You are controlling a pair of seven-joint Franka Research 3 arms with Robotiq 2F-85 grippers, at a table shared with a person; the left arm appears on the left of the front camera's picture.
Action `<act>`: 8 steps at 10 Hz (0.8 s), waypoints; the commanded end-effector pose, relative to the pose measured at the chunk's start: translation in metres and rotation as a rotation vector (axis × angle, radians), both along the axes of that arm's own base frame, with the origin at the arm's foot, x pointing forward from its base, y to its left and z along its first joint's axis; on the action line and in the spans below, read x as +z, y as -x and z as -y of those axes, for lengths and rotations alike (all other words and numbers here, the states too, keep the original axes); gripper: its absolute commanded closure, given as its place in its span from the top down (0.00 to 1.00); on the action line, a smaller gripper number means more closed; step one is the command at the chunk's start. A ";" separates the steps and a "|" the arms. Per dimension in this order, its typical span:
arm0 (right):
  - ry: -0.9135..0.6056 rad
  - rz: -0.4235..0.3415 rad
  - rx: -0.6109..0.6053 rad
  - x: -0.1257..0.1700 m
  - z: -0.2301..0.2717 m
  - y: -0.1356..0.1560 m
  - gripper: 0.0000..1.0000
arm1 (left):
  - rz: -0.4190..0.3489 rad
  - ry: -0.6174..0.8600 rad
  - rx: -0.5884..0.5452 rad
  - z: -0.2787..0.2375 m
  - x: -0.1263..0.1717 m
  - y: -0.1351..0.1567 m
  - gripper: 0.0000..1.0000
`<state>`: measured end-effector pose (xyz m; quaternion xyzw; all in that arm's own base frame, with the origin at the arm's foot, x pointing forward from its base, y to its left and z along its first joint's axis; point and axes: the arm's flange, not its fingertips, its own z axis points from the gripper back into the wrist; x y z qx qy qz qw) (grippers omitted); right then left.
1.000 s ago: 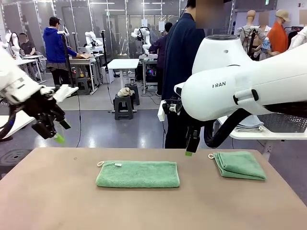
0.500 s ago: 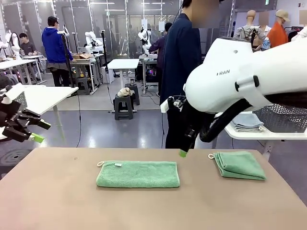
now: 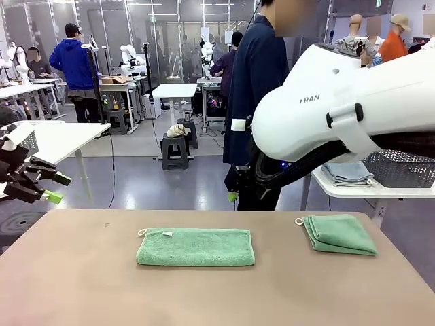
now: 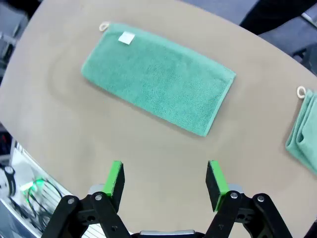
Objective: Fold the towels and place them in the basket.
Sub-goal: When a person lays out a Towel with hook on the table, fold it in half twice.
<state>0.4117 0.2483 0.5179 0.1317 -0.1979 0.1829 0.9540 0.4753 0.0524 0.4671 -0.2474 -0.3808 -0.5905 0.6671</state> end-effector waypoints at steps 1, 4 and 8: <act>-0.021 -0.016 -0.118 -0.008 0.004 0.011 0.82 | 0.041 0.022 0.023 -0.001 0.002 0.000 0.89; -0.019 -0.013 -0.062 -0.001 0.001 0.004 0.82 | 0.030 0.050 0.056 -0.002 0.000 0.000 0.89; -0.019 -0.013 -0.062 -0.001 0.001 0.004 0.82 | -0.043 0.084 -0.083 -0.009 -0.001 -0.010 0.89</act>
